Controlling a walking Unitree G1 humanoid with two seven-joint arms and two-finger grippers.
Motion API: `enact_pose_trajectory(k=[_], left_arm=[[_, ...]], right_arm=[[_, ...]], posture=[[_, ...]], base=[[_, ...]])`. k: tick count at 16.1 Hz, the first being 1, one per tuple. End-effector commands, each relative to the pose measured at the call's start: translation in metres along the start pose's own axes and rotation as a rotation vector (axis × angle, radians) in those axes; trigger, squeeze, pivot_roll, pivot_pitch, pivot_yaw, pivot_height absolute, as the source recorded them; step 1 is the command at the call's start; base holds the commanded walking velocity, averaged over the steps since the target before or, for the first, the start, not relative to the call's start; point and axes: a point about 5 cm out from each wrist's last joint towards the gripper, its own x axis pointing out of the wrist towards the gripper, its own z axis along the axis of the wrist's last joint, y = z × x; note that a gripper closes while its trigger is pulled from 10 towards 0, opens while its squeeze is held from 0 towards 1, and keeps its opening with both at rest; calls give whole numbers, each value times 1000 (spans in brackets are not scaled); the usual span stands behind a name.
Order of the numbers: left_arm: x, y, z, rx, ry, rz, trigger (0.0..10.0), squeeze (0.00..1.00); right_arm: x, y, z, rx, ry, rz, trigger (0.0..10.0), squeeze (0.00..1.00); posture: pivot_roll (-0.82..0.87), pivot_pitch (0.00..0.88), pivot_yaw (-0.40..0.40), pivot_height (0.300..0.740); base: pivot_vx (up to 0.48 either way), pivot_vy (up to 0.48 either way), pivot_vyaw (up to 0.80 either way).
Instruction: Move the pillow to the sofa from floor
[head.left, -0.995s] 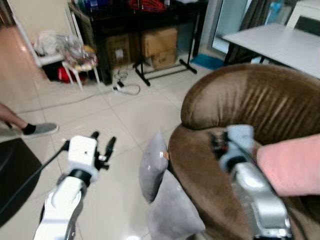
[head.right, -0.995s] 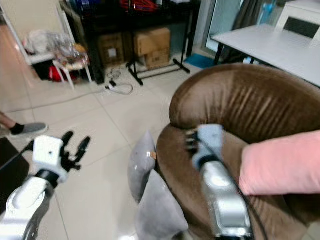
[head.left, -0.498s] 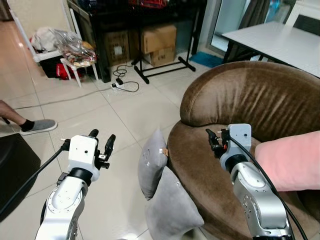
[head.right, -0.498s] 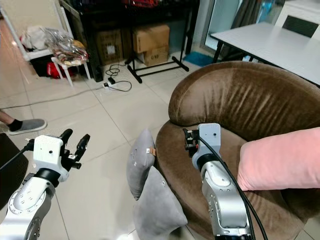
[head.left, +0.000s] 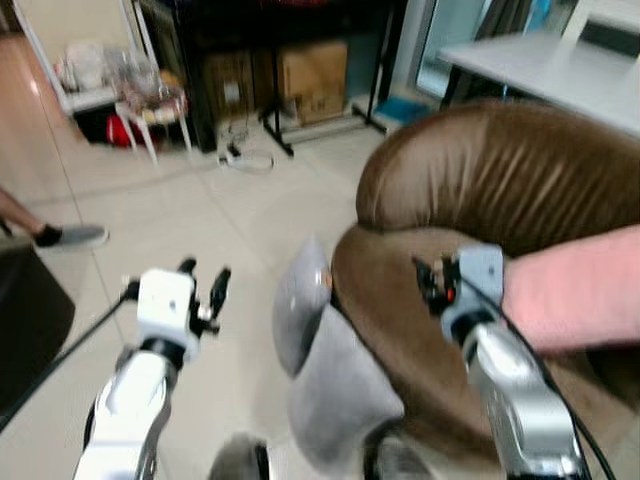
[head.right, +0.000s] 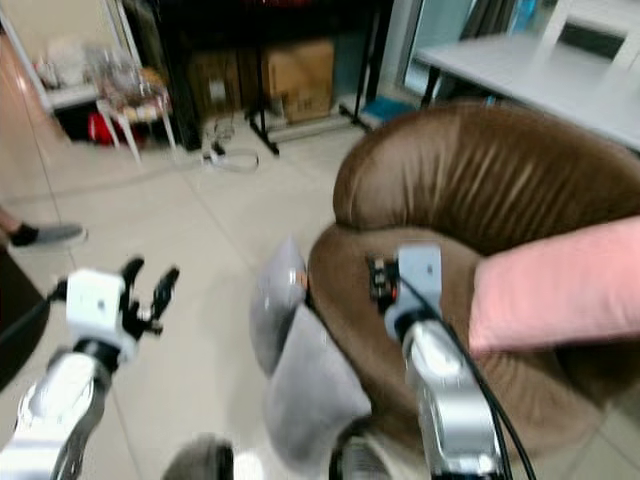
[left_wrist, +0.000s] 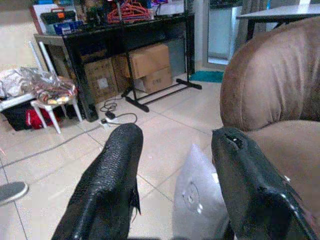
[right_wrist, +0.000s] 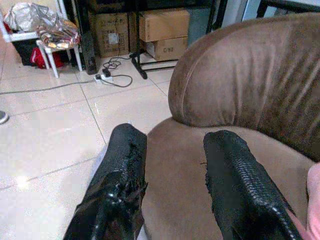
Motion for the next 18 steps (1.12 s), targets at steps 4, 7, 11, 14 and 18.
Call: enact_pose_trajectory(k=[4,7,11,14,18], left_arm=[[-1,0,-1,6,-2,10,10000,0],[-2,0,0,-4,-13,1,10000,0],[-3,0,1,-11,-22,0,10000,0],[-3,1,1,-14,-22,1,10000,0],[-3,1,1,-16,-22,5,10000,0]], right_arm=[[0,1,1,-1,-8,14,10000,0],[1,2,1,-16,-8,19,10000,0],[1,2,1,-21,-9,19,10000,0],[2,2,2,-36,-11,18,10000,0],[2,7,3,-117,-13,73,10000,0]], posture=[[-5,0,-30,590],[-5,0,-30,570],[-4,0,-30,570],[-5,0,-30,570],[-3,0,-33,570]], base=[[0,0,0],[0,0,0],[142,0,0],[300,0,0],[302,0,520]])
